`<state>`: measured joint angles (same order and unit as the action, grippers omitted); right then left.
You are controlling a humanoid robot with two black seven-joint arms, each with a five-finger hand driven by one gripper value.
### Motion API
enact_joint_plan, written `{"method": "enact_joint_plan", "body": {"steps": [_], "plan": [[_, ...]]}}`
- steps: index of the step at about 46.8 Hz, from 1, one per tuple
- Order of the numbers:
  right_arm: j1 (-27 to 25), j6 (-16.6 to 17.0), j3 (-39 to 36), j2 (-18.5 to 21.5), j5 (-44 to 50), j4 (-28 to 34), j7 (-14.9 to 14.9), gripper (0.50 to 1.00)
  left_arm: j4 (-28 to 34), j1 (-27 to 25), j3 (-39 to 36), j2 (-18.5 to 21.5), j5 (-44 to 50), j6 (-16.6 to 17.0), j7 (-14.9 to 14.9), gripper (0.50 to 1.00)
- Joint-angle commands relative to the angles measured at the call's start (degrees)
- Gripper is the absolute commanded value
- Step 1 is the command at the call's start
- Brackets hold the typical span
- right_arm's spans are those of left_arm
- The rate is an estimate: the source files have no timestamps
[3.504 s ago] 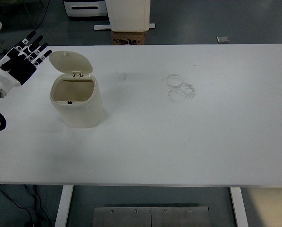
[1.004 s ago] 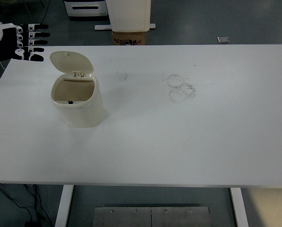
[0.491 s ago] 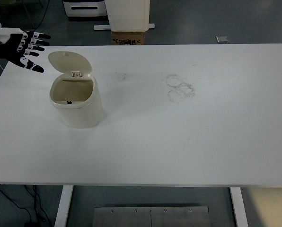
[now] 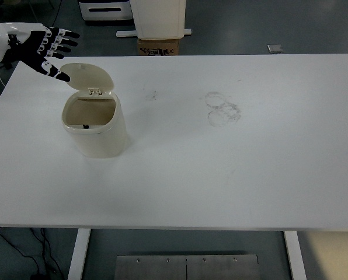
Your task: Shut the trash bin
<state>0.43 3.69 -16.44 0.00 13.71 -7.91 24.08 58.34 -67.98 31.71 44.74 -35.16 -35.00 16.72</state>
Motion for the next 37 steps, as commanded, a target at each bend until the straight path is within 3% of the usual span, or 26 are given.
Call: {"method": "enact_joint_plan", "body": {"steps": [1,25,37], "plan": [[0.01,0.00,0.00,0.00,0.00,0.00,0.00,0.991,0.20,-0.49,0.02,-0.44,1.58,0.00,-0.02,1.000],[0.01,0.00,0.00,0.00,0.00,0.00,0.00,0.991,1.52,-1.55,-0.16,1.23,0.88,0.00,0.33,1.000],[0.01,0.00,0.00,0.00,0.00,0.00,0.00,0.991,6.79,0.39,-0.25,1.93,0.88,0.00,0.42,1.000]]}}
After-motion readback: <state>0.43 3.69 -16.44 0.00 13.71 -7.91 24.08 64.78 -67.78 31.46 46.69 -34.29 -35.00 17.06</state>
